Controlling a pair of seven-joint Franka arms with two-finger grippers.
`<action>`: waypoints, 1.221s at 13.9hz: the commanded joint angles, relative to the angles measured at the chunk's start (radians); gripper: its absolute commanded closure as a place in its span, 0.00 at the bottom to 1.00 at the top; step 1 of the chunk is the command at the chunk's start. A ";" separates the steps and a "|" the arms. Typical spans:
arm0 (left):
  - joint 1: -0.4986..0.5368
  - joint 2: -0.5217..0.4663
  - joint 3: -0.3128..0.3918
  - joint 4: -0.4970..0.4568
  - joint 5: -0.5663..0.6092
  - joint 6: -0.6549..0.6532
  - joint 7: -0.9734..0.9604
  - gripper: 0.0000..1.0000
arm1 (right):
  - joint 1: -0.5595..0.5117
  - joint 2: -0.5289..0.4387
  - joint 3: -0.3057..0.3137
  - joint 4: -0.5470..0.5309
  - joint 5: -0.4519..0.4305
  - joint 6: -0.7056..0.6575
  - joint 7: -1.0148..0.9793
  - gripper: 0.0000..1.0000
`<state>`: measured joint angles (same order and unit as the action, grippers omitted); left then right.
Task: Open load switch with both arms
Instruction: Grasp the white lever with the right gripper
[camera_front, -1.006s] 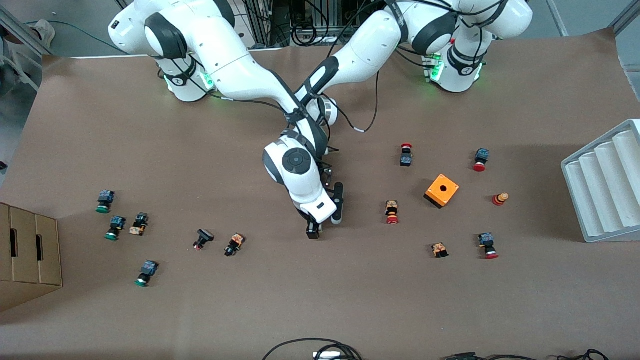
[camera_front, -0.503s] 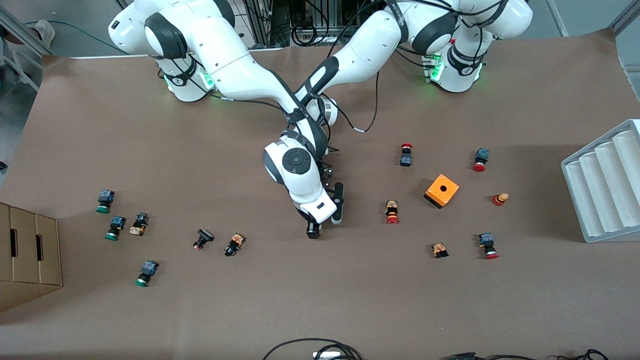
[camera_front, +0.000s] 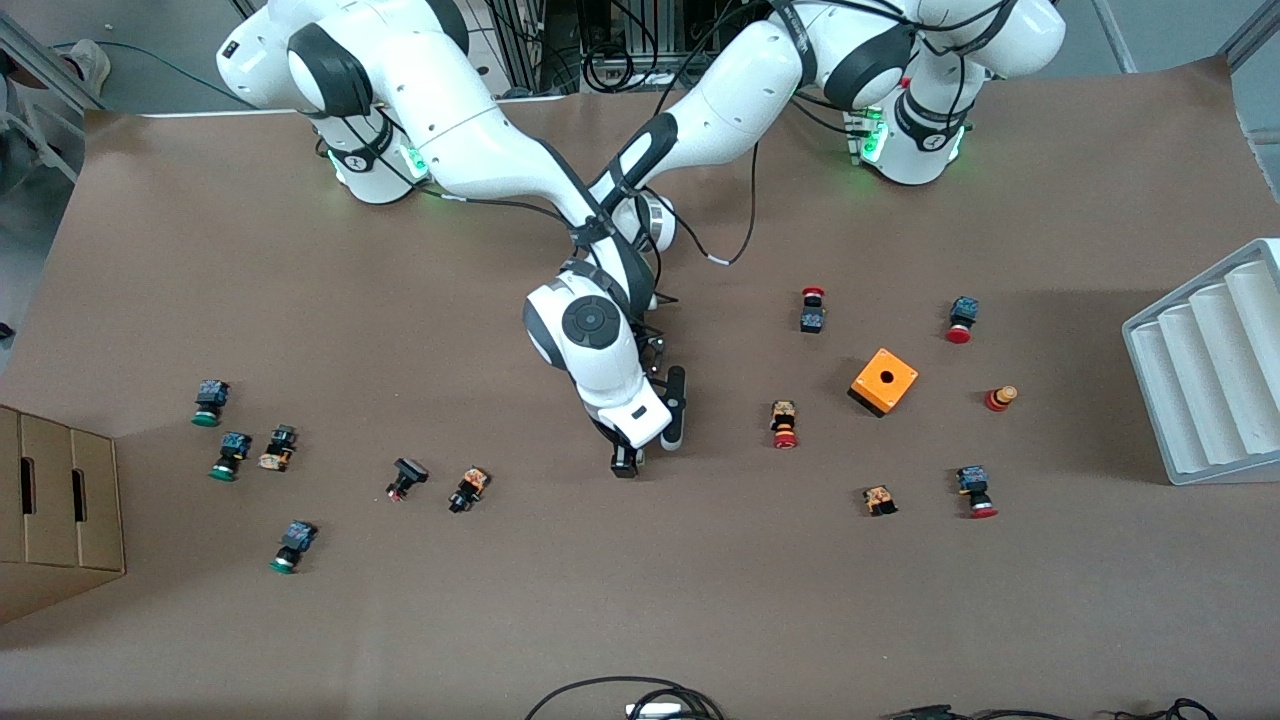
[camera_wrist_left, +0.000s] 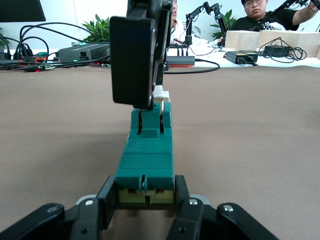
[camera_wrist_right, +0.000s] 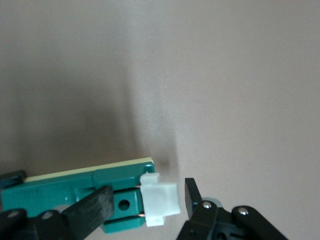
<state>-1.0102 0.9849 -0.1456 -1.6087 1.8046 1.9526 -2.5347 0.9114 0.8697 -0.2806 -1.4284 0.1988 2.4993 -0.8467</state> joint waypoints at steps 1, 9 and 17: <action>0.005 0.046 0.011 0.020 0.004 0.026 -0.018 0.48 | 0.007 -0.003 -0.014 -0.003 0.027 -0.005 -0.005 0.36; 0.005 0.046 0.009 0.021 0.004 0.026 -0.016 0.48 | 0.009 -0.005 -0.014 -0.017 0.025 -0.007 -0.005 0.38; 0.005 0.046 0.011 0.023 0.004 0.026 -0.015 0.48 | 0.010 -0.012 -0.012 -0.017 0.022 -0.039 -0.006 0.46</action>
<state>-1.0102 0.9850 -0.1455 -1.6087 1.8046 1.9526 -2.5347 0.9116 0.8671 -0.2823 -1.4317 0.1988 2.4840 -0.8468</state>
